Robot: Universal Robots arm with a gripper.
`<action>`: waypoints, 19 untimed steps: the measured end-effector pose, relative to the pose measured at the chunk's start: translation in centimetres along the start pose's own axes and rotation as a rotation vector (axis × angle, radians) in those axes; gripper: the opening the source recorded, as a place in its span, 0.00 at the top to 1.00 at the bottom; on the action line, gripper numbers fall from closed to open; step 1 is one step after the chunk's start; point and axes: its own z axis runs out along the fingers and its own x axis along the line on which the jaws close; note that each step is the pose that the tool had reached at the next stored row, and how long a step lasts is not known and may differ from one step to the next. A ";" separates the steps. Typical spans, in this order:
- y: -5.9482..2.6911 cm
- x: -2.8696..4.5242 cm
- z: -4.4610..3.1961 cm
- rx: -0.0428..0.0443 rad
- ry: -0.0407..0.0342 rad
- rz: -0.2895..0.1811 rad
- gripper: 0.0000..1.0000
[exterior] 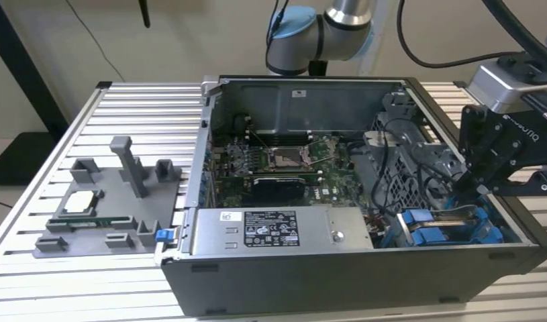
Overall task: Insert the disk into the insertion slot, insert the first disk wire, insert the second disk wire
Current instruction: 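Insert the first disk wire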
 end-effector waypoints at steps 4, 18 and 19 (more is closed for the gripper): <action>-0.10 0.07 0.08 -0.0032 -0.0004 0.001 1.00; -0.69 0.17 0.63 -0.0191 -0.0031 0.013 1.00; -0.77 0.18 0.71 -0.0193 -0.0030 0.014 1.00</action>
